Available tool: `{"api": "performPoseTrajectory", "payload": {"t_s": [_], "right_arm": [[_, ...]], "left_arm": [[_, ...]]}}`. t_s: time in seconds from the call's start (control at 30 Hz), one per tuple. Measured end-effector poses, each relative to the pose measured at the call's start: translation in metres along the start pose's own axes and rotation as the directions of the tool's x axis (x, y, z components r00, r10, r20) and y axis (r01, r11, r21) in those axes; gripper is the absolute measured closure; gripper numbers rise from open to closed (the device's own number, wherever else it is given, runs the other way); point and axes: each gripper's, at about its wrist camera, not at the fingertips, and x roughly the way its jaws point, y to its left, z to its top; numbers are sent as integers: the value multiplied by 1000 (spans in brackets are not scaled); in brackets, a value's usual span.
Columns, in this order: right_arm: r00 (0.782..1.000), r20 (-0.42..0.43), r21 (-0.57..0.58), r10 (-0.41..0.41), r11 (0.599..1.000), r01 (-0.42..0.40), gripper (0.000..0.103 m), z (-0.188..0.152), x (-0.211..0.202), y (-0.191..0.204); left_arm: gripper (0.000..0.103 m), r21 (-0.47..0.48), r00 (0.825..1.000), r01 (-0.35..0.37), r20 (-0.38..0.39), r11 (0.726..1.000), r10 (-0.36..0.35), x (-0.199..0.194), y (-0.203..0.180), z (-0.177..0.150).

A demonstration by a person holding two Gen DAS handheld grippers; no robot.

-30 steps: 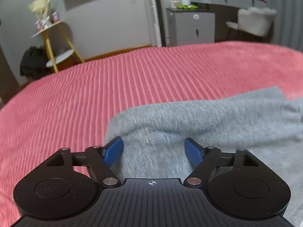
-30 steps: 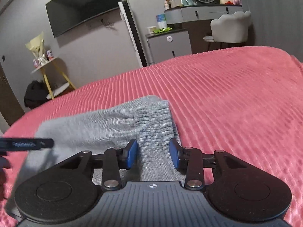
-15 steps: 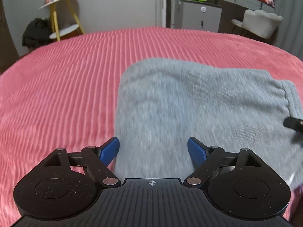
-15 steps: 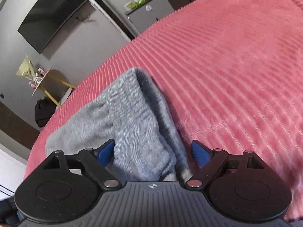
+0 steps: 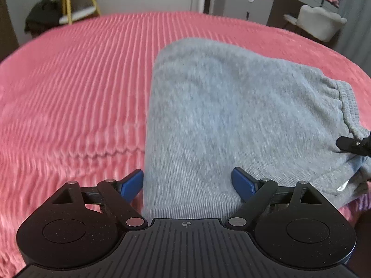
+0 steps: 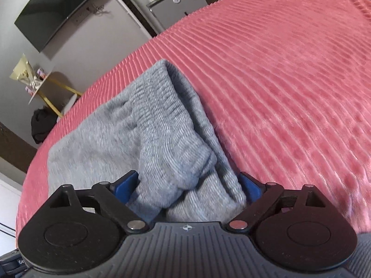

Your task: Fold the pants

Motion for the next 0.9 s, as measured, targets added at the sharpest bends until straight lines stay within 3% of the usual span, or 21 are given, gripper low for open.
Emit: {"api": "performPoseTrajectory", "payload": {"t_s": [0.17,0.3,0.47,0.57,0.77,0.83,0.9], "right_arm": [[998,-67,-18,11,1000,-12,5,-2,-2,2],[995,-91,18,43,999,-41,5,-2,-7,-2],[984,-104,179,145,976,-125,5,-1,-19,-27],[964,-101,261,245,942,-212,5,2,-25,-43],[959,-142,228,246,951,-210,5,7,-49,-39],[959,-162,220,233,956,-195,5,8,-60,-34],[946,-188,244,265,945,-217,5,7,-68,-29]], "left_arm": [[14,-75,995,58,-78,995,-64,2,13,1],[13,-218,984,111,-115,970,-138,2,39,-1],[17,-355,981,150,-62,923,-184,-5,62,-4],[18,-422,978,171,-35,891,-204,-4,77,-5],[18,-518,957,244,-9,820,-291,1,99,-10],[18,-533,951,251,-21,808,-309,7,101,-11],[18,-536,950,247,-30,807,-311,11,101,-12]]}}
